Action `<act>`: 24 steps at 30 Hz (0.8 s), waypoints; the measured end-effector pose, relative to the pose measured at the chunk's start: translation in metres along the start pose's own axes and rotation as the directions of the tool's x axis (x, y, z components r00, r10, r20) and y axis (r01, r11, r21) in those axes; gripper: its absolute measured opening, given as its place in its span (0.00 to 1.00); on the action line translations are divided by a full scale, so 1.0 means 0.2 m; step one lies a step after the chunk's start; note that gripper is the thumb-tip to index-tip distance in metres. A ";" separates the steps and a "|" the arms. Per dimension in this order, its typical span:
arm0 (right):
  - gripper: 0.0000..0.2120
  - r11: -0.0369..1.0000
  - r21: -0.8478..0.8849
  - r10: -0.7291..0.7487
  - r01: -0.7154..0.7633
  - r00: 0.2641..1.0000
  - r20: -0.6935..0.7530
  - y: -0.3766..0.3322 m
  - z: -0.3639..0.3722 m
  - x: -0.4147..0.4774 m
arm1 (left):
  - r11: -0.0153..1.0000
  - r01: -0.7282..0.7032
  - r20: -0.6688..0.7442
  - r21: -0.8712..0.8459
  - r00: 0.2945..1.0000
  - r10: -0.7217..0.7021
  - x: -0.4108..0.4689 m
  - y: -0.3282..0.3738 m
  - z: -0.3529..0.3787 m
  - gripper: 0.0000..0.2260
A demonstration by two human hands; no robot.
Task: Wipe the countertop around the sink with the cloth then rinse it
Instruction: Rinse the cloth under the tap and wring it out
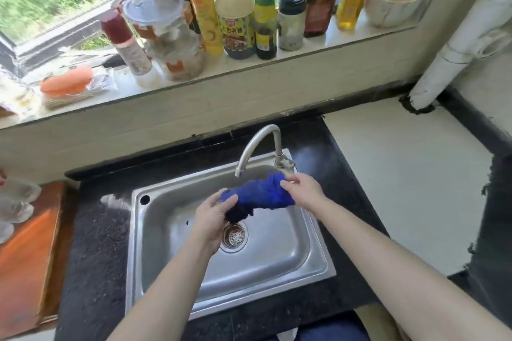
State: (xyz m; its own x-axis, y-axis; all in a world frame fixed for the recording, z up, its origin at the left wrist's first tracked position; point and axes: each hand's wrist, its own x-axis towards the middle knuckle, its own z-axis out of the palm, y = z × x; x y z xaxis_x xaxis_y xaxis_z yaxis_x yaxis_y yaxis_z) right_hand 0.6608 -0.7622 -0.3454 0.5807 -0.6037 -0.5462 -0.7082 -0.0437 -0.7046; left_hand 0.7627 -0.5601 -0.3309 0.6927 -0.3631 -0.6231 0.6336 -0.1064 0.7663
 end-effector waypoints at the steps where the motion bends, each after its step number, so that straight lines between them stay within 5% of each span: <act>1: 0.16 0.999 -0.044 -0.008 0.006 0.999 -0.045 0.00 -0.03 0.05 | 0.999 -0.037 -0.042 0.027 0.998 0.038 0.00 0.02 0.01 0.20; 4: 0.26 0.986 -0.157 -0.081 0.060 0.988 -0.133 0.00 -0.12 0.21 | 0.983 -0.133 -0.088 0.129 0.986 0.145 -0.01 0.05 0.04 0.20; 6: 0.31 0.956 -0.276 -0.114 0.102 0.993 -0.031 -0.01 -0.14 0.30 | 0.975 -0.152 -0.113 0.163 0.979 0.171 -0.02 0.07 0.03 0.19; 9: 0.25 0.920 -0.376 -0.042 0.109 0.982 0.183 0.01 -0.11 0.38 | 0.977 -0.152 -0.144 0.152 0.974 0.174 -0.02 0.11 -0.02 0.20; 16: 0.26 0.903 -0.416 -0.102 0.110 0.994 0.042 0.03 -0.01 0.35 | 0.984 -0.156 -0.145 0.082 0.975 0.167 -0.01 0.12 -0.07 0.21; 24: 0.33 0.851 -0.489 -0.075 0.194 0.965 0.251 0.15 0.17 0.21 | 0.988 -0.134 -0.124 0.073 0.982 0.142 0.02 0.13 -0.04 0.20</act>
State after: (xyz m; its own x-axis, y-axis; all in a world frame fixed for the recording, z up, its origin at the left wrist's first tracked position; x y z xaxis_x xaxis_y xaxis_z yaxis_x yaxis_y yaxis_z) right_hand 0.6779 -0.7610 -0.4046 0.7147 -0.3792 -0.5877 -0.6861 -0.5432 -0.4839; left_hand 0.7847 -0.5561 -0.3153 0.8129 -0.2571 -0.5226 0.5085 -0.1239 0.8521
